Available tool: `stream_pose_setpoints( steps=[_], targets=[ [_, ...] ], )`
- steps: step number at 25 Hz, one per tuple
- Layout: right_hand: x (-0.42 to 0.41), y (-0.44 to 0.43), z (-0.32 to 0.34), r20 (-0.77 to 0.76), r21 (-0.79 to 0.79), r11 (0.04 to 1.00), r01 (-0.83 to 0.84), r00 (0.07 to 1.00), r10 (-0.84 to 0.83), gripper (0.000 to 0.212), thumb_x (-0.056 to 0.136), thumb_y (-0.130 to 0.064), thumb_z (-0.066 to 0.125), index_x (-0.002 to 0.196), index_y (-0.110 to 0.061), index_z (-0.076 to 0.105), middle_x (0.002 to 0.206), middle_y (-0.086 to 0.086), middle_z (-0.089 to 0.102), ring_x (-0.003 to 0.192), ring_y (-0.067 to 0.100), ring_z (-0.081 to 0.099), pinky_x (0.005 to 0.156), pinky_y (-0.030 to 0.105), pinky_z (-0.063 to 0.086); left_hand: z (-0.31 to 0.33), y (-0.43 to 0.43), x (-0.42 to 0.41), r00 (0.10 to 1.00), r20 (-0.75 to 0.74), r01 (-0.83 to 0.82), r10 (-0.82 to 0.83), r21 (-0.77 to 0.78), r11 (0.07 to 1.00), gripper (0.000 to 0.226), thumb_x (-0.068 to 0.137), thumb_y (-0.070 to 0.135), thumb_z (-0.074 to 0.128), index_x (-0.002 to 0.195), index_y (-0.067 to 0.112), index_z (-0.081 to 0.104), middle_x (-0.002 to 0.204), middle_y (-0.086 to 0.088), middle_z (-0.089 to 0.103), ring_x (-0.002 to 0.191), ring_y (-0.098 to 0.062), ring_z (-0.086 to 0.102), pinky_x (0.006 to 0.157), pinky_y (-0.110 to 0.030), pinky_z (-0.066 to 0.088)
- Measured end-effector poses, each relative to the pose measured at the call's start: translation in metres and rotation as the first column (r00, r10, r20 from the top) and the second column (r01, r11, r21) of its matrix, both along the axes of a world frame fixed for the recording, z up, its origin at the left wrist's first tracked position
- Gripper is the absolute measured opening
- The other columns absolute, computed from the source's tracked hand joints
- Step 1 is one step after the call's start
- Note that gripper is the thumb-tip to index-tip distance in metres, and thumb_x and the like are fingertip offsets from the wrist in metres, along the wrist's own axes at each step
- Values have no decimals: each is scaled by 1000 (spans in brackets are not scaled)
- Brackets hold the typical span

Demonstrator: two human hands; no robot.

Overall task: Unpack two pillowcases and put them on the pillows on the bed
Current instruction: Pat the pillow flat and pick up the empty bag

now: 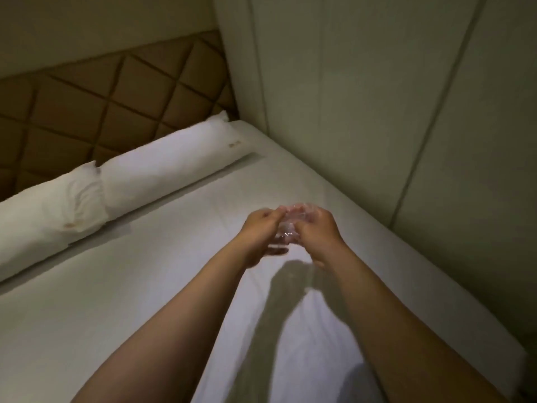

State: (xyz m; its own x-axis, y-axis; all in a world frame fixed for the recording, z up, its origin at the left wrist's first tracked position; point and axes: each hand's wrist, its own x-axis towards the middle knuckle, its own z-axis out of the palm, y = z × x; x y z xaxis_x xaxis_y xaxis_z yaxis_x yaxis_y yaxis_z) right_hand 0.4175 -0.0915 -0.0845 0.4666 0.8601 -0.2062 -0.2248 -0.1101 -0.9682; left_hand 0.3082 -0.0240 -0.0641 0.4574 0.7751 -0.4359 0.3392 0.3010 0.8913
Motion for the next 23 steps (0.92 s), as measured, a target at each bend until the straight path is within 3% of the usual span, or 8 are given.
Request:
stream_pose_setpoints(
  steps=[3,5,8,10,13,17,20,23],
  targets=[
    [54,-56,-17,124,-104,979,177,979,-164,24,81,-12,60,100,-23,68,89,1,74,80,21,73,75,42,62,-15,-39,73,984,-22,176,-175,62,982,28,100,32,50,112,10,62,102,-15,73,83,-32,73,72,-38,59],
    [85,-93,-29,227,-173,950,260,949,-219,38,79,-25,65,117,-29,63,99,-5,69,84,16,72,74,38,62,-25,-66,111,959,-15,282,-281,77,956,23,99,26,52,110,9,63,103,-17,71,83,-32,73,72,-37,60],
    [118,-142,-47,263,-184,931,316,928,-263,37,91,-27,61,128,-28,58,113,0,67,92,18,70,76,37,62,-42,-108,153,908,38,416,-418,45,908,19,97,18,53,110,6,62,108,-21,67,87,-36,71,71,-42,60],
    [129,-164,-53,345,-219,921,323,908,-237,24,97,-28,56,119,-20,60,107,2,68,90,18,69,76,34,61,-49,-128,169,892,51,450,-450,12,893,18,97,16,54,113,8,57,113,-17,62,93,-36,69,70,-47,61],
    [130,-180,-67,342,-179,888,423,873,-347,11,95,-19,57,99,-26,64,93,-3,68,79,4,68,70,27,60,-53,-144,177,867,-3,498,-498,11,867,23,97,22,57,118,14,51,117,-14,57,95,-33,68,71,-46,61],
    [115,-194,-89,192,-118,831,543,834,-518,33,88,2,59,85,-30,62,93,-2,69,91,22,69,85,45,58,-57,-152,171,767,-126,640,-630,78,764,40,93,34,63,127,21,47,111,-9,62,87,-29,71,79,-45,60],
    [104,-196,-87,208,-121,830,544,832,-515,31,88,1,60,85,-31,61,91,-3,69,89,22,69,82,41,59,-59,-153,165,714,-180,699,-677,124,704,41,94,33,63,129,21,46,109,-6,61,86,-25,71,77,-39,61],
    [91,-191,-87,254,-138,833,536,832,-493,32,90,0,58,84,-31,61,87,-6,67,83,16,67,80,36,58,-63,-151,146,722,-187,691,-666,161,705,37,95,30,62,127,18,48,103,-5,64,79,-18,73,70,-29,61]
  ],
)
